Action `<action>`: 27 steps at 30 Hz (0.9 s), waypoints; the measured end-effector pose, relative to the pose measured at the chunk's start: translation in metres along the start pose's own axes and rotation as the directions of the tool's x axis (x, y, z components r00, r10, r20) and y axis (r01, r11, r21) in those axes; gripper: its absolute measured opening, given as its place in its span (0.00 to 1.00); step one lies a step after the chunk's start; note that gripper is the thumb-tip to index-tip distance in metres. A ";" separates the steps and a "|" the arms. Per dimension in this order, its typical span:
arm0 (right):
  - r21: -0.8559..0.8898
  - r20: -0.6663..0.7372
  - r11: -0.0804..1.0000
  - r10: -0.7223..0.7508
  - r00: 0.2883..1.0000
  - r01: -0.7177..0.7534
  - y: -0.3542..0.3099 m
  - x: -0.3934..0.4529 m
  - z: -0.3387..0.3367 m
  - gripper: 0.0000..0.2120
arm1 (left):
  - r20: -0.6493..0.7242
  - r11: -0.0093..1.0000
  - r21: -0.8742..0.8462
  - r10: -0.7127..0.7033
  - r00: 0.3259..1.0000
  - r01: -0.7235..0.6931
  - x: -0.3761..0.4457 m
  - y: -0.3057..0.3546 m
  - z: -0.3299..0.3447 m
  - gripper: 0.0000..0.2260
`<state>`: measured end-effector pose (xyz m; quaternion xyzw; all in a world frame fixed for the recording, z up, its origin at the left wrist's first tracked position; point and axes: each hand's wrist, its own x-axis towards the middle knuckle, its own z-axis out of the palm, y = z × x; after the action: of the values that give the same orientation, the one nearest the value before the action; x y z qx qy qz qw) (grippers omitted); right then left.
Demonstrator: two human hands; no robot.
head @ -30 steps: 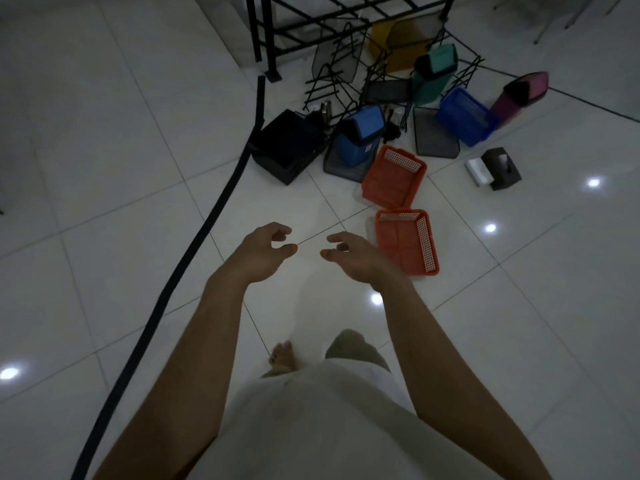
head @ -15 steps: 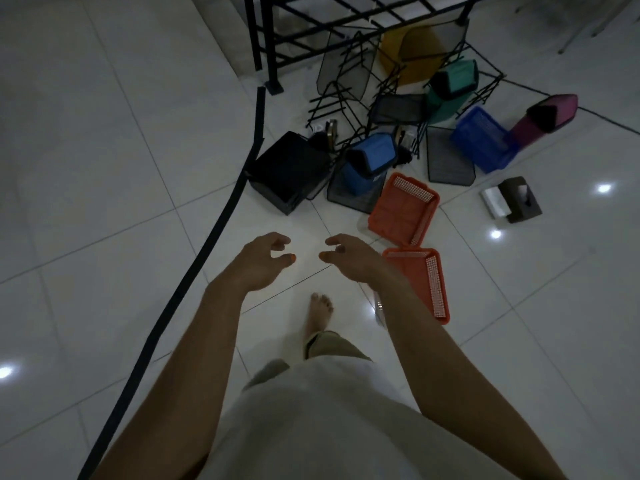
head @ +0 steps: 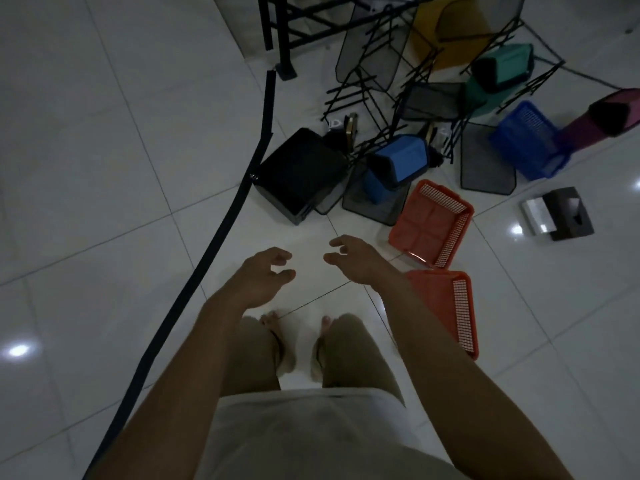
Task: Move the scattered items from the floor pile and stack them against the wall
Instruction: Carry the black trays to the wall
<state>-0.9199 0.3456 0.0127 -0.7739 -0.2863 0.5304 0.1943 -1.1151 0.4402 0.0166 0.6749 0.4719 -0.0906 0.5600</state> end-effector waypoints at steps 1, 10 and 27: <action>-0.015 -0.007 1.000 -0.011 1.000 0.010 0.006 0.018 0.007 0.22 | 0.002 1.000 0.022 0.001 1.000 -0.001 0.019 -0.009 -0.001 0.18; -0.318 -0.199 0.932 -0.246 0.949 0.174 0.092 0.230 0.045 0.19 | 0.063 0.969 0.237 0.063 0.996 -0.077 0.241 -0.104 0.020 0.21; -0.795 -0.350 0.584 -0.660 0.665 0.161 0.190 0.439 0.093 0.20 | -0.075 0.812 0.562 0.240 0.968 -0.158 0.484 -0.210 0.070 0.17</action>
<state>-0.8420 0.4863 -0.4474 -0.8172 -0.5686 0.0297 0.0894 -0.9815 0.6254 -0.4636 0.8579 0.3910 -0.1150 0.3129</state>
